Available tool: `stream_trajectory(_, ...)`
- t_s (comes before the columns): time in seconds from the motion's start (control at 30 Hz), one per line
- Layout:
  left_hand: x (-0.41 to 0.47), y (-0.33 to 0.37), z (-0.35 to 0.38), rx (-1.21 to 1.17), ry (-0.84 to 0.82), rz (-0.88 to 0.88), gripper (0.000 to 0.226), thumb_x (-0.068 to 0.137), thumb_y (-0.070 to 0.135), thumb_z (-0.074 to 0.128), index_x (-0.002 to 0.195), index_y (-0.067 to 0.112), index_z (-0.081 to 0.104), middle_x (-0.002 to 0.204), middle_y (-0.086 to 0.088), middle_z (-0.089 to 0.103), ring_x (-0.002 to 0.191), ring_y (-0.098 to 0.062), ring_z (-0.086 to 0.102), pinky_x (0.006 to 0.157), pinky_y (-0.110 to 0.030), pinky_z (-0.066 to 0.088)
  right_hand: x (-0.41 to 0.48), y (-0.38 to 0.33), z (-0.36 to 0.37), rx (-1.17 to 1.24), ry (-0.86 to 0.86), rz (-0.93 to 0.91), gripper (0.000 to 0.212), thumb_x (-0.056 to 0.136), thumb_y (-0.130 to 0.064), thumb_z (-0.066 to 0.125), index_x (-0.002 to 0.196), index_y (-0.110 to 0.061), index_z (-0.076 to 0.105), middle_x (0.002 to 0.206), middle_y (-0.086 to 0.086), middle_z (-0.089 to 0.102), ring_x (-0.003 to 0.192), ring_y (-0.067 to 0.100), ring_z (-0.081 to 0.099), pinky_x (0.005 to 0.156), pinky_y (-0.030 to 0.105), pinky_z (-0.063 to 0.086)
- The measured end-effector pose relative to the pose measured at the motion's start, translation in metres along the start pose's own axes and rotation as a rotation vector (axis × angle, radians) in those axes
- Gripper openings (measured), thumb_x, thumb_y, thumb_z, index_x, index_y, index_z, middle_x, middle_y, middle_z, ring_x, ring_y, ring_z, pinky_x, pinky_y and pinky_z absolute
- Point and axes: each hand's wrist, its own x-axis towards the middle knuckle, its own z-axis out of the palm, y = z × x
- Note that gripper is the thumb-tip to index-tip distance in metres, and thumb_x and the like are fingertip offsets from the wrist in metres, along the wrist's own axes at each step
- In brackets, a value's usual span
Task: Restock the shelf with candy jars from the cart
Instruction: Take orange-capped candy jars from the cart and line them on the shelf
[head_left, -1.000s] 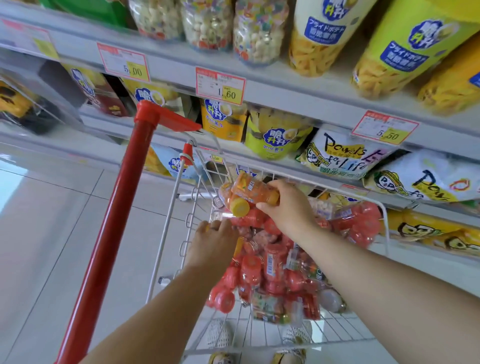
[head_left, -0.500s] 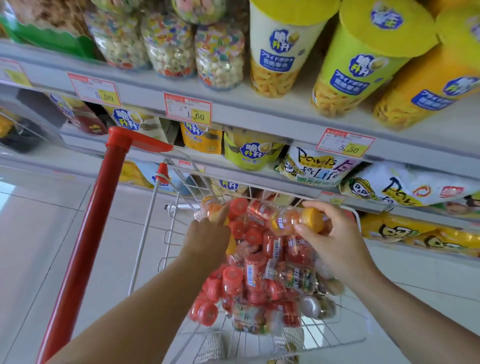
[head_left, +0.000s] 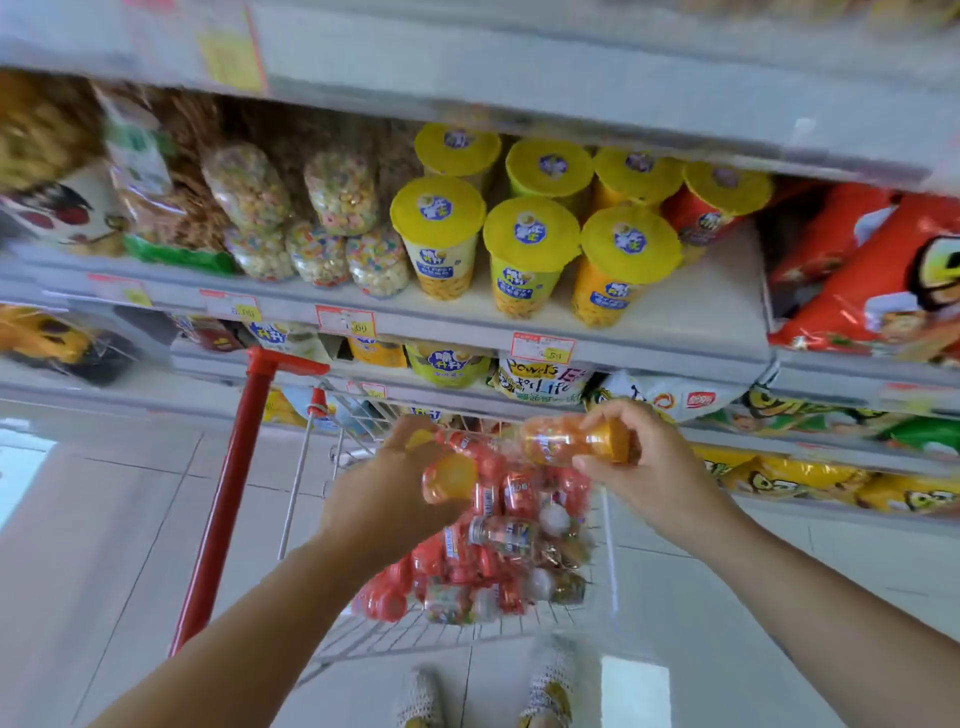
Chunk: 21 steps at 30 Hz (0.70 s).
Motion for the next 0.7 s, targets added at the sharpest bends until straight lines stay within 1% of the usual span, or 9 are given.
stream_trajectory(0.07,-0.024,0.038,-0.037,-0.027,0.083,0.042,0.06,0.075,0.073,0.063,0.128,0.047,0.054,0.143,0.027,0.027,0.082,-0.008,0.066,0.072,-0.034,0.057,-0.024,-0.034,-0.037,0.005,0.028,-0.049,0.028,0.078,-0.023,0.082,0.089,-0.037,0.059,0.098,-0.012,0.06,0.077,-0.002,0.057,0.067,0.014,0.04)
stream_trajectory(0.13,-0.045,0.076,-0.072,-0.038,0.174,0.083,0.061,0.073,0.076,0.062,0.126,0.046,0.055,0.143,0.029,0.028,0.08,-0.006,0.066,0.072,-0.033,0.056,-0.049,-0.066,-0.074,0.005,0.063,-0.104,0.024,0.078,-0.023,0.081,0.088,-0.031,0.061,0.095,-0.009,0.062,0.076,-0.002,0.058,0.066,0.01,0.041)
stream_trajectory(0.2,-0.065,0.112,-0.102,-0.084,0.271,0.12,0.058,0.072,0.075,0.065,0.123,0.047,0.057,0.142,0.029,0.029,0.077,-0.005,0.065,0.071,-0.032,0.055,-0.073,-0.091,-0.108,0.013,0.109,-0.146,0.024,0.08,-0.021,0.08,0.092,-0.029,0.062,0.094,-0.008,0.063,0.075,-0.002,0.059,0.068,0.011,0.043)
stream_trajectory(0.33,-0.093,0.165,-0.148,-0.237,0.446,0.232,0.055,0.071,0.069,0.069,0.119,0.044,0.061,0.137,0.033,0.03,0.07,0.001,0.062,0.066,-0.033,0.055,-0.111,-0.125,-0.166,-0.02,0.197,-0.219,0.042,0.081,-0.021,0.079,0.11,-0.039,0.055,0.102,-0.009,0.065,0.085,0.002,0.062,0.075,0.015,0.047)
stream_trajectory(0.4,-0.101,0.185,-0.168,-0.318,0.498,0.29,0.059,0.068,0.071,0.068,0.119,0.043,0.063,0.132,0.034,0.031,0.069,0.003,0.063,0.065,-0.033,0.056,-0.124,-0.141,-0.189,-0.021,0.252,-0.245,0.039,0.082,-0.027,0.078,0.11,-0.04,0.054,0.104,-0.012,0.063,0.087,0.0,0.061,0.073,0.012,0.046)
stream_trajectory(0.53,-0.101,0.211,-0.202,-0.405,0.563,0.386,0.066,0.061,0.081,0.059,0.115,0.042,0.065,0.129,0.029,0.037,0.074,-0.002,0.064,0.071,-0.038,0.056,-0.138,-0.175,-0.225,0.015,0.388,-0.339,0.034,0.079,-0.045,0.071,0.11,-0.04,0.057,0.099,-0.017,0.064,0.086,-0.004,0.061,0.068,0.008,0.044)
stream_trajectory(0.57,-0.1,0.215,-0.209,-0.413,0.569,0.4,0.064,0.062,0.081,0.06,0.113,0.042,0.065,0.129,0.028,0.037,0.075,-0.004,0.064,0.071,-0.039,0.056,-0.137,-0.18,-0.231,0.018,0.425,-0.365,0.034,0.08,-0.046,0.071,0.11,-0.04,0.057,0.1,-0.018,0.064,0.087,-0.004,0.061,0.069,0.009,0.045)
stream_trajectory(0.67,-0.099,0.22,-0.227,-0.436,0.597,0.425,0.052,0.062,0.08,0.063,0.101,0.047,0.066,0.126,0.03,0.04,0.079,-0.001,0.064,0.072,-0.039,0.056,-0.121,-0.19,-0.242,0.08,0.503,-0.427,0.028,0.088,-0.03,0.071,0.111,-0.038,0.058,0.107,-0.011,0.065,0.093,0.003,0.064,0.08,0.022,0.052)
stream_trajectory(0.7,-0.098,0.221,-0.233,-0.442,0.609,0.426,0.053,0.059,0.081,0.062,0.1,0.048,0.066,0.125,0.031,0.041,0.081,0.0,0.064,0.073,-0.039,0.056,-0.115,-0.193,-0.244,0.103,0.525,-0.432,0.03,0.089,-0.026,0.071,0.113,-0.038,0.059,0.11,-0.01,0.064,0.095,0.005,0.064,0.08,0.022,0.052)
